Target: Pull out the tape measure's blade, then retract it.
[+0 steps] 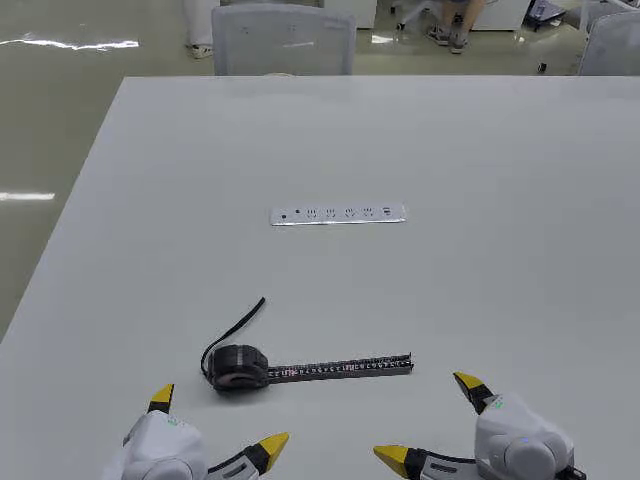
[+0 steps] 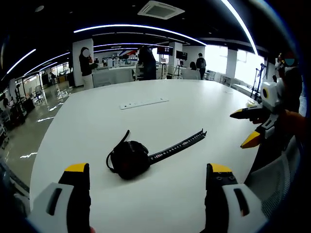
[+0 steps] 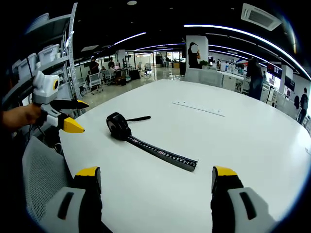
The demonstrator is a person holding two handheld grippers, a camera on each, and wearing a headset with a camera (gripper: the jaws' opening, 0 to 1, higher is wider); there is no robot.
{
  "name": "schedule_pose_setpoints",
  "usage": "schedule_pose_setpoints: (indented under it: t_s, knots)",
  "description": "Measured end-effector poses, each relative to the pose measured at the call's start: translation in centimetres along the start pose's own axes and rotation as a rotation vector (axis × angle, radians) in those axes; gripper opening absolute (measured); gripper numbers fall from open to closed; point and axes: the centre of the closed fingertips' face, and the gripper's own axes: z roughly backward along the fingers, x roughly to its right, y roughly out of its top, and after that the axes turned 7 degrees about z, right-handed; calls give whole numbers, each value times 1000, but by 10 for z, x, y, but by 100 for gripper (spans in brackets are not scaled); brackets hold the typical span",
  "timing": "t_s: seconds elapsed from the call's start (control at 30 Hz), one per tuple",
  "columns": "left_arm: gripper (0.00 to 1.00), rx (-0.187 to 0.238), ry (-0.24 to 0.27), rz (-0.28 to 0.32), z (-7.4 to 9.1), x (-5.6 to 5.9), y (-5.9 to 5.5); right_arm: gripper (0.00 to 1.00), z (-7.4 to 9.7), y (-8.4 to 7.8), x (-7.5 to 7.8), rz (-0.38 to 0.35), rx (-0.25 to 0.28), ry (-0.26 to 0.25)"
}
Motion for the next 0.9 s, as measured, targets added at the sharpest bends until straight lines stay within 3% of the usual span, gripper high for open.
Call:
schedule_pose_setpoints:
  t_s: [0.4, 0.9]
  knots:
    - [99, 26, 26, 26, -1, -3, 0, 96, -1, -5, -1, -11, -6, 5]
    - [99, 15, 65, 33, -5, -5, -8, 95, -3, -10, 0, -14, -10, 12]
